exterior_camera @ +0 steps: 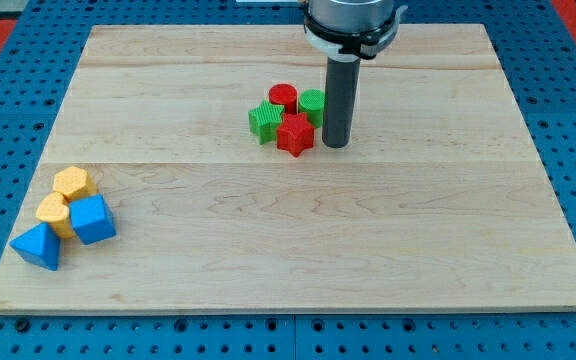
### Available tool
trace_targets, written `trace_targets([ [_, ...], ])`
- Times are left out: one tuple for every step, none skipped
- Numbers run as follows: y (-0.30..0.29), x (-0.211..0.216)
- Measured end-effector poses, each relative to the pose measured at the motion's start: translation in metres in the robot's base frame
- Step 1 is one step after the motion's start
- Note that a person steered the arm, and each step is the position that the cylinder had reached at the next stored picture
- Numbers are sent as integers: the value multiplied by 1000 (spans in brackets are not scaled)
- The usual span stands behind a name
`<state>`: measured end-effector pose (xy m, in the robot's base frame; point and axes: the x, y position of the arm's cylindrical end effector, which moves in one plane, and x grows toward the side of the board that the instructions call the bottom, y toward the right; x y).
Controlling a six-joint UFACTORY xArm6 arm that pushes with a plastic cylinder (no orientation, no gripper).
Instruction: Push the green star to the center left of the board
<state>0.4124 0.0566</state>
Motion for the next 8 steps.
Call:
trace_targets([
  [20, 14],
  [24, 43],
  [-24, 75],
  [-80, 74],
  [-90, 41],
  [-84, 15],
  [-67, -9],
  [-38, -38],
])
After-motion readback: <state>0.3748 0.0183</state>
